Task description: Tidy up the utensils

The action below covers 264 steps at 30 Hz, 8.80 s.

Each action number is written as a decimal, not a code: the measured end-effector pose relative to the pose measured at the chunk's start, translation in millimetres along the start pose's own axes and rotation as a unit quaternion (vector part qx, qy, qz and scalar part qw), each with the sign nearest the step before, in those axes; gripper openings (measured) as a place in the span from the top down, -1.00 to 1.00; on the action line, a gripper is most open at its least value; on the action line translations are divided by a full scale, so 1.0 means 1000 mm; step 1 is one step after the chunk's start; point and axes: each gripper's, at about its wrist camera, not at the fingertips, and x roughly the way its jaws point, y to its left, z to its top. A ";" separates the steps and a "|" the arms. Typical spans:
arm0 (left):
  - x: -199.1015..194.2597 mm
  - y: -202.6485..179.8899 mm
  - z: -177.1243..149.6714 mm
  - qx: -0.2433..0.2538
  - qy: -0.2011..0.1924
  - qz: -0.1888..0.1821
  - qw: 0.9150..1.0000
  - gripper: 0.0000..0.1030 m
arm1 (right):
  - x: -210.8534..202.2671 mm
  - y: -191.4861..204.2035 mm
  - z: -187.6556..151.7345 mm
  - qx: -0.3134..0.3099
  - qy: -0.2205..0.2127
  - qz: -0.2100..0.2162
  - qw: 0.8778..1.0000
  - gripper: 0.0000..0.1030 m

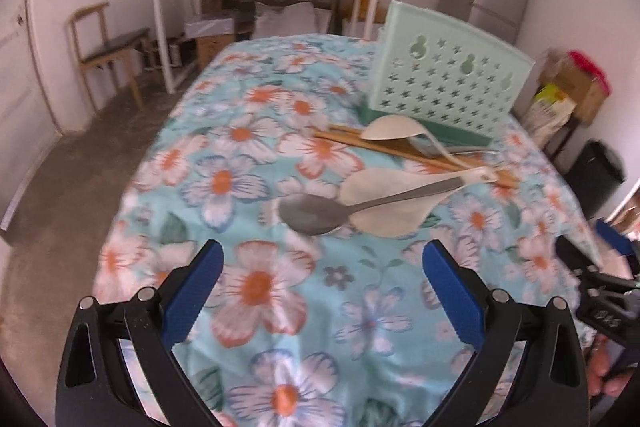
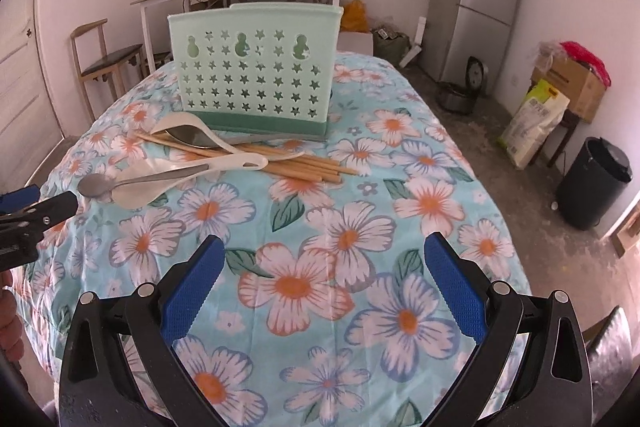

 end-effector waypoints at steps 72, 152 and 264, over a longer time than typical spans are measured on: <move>0.042 0.058 0.006 -0.190 0.033 -0.103 0.976 0.21 | 0.040 0.002 -0.029 0.004 0.051 0.048 0.998 -0.85; -0.049 0.161 0.033 -0.272 -0.125 -0.125 0.946 0.95 | 0.043 0.178 0.014 -0.365 -0.049 0.113 0.923 0.87; -0.028 0.031 0.113 -0.050 -0.072 -0.050 0.995 -0.55 | -0.024 -0.113 0.156 0.068 -0.125 0.298 0.944 -0.05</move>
